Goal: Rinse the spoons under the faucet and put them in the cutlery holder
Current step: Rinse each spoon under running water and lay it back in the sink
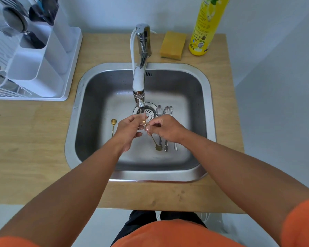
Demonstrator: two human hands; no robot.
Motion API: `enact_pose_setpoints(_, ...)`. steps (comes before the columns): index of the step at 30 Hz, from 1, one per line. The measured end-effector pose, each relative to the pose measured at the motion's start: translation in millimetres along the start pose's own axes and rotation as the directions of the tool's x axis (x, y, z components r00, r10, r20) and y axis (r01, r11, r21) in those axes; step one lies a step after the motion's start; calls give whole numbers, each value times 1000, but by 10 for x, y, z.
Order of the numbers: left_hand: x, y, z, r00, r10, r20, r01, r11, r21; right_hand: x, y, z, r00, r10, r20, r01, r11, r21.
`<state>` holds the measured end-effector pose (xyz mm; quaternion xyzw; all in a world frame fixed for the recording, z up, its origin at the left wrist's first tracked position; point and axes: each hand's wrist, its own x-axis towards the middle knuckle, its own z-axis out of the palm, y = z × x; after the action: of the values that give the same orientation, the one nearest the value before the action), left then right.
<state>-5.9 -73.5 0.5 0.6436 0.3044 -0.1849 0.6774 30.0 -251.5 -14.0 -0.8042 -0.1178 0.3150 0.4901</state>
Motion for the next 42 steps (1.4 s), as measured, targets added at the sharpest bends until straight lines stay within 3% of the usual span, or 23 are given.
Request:
enact_pose_setpoints(3,15,25,57,993,12,-118,-15,1000,-26,5,-32,27,1000,-27,11,27,1000,7)
enact_pose_setpoints(6,-12,34,104,991,-1,-137,-10,997,-79,0,-43,36,999,-34,9,34,999,-8)
enact_pose_setpoints(14,-95,9,-96,981,-27,192,69,974,-216,-58,-11,44,1000,-25,-6,26,995,94)
enact_pose_setpoints(19,-119,45,-154,957,4,291,52,982,-182,-73,-35,26,997,-26,78,7,972,235)
enact_pose_setpoints(25,-119,40,-120,930,71,362,30,964,-266,-110,-155,-52,986,4,167,-71,916,395)
enact_pose_setpoints(30,-93,6,-66,951,65,302,36,947,-318,-143,-195,-20,991,16,131,-64,927,370)
enact_pose_setpoints(34,-41,2,-9,984,59,165,3,935,-356,-172,-243,77,996,-79,27,64,931,359)
enact_pose_setpoints(42,4,19,84,978,143,-149,-158,983,-95,-140,-234,229,988,-11,-153,54,958,280)
